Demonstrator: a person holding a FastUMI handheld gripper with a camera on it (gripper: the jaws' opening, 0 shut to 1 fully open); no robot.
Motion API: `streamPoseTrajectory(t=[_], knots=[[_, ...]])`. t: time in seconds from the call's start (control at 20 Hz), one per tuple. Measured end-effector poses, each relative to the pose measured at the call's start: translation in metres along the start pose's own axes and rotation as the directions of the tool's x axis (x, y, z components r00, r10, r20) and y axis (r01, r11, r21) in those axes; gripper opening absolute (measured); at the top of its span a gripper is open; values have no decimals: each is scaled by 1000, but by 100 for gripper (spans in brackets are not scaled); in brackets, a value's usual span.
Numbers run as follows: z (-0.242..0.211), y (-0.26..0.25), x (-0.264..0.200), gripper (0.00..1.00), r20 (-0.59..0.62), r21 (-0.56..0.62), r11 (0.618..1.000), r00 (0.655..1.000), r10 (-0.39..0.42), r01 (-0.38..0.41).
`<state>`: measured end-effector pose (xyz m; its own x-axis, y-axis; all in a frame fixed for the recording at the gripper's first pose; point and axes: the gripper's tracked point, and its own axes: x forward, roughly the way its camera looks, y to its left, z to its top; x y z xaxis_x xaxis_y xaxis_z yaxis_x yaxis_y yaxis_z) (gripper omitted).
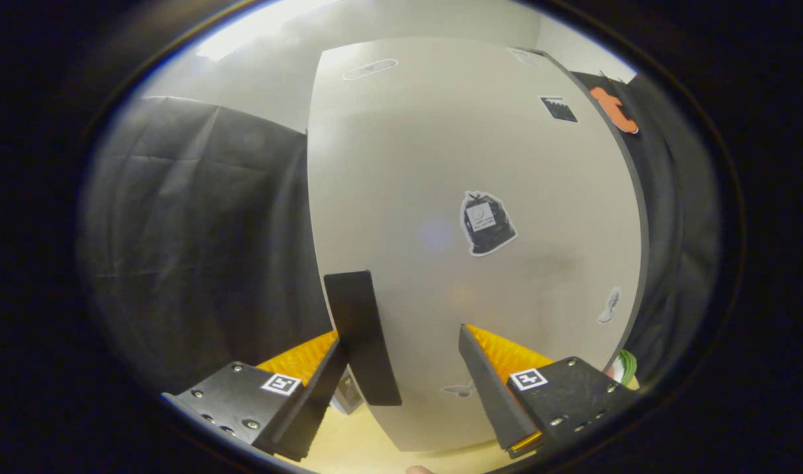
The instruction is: Open the shoe cabinet door, grab the shoes and put them into the shoe cabinet, then close the shoe cabinet door.
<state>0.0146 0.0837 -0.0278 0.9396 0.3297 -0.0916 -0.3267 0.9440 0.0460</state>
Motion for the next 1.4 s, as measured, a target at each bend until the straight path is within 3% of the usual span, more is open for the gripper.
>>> streamPoseTrajectory(t=[0.35,1.4], knots=[[-1,3,19,99,-1,-9,1000,1000,3,-3],[-4,3,37,99,53,-48,993,993,-104,106]])
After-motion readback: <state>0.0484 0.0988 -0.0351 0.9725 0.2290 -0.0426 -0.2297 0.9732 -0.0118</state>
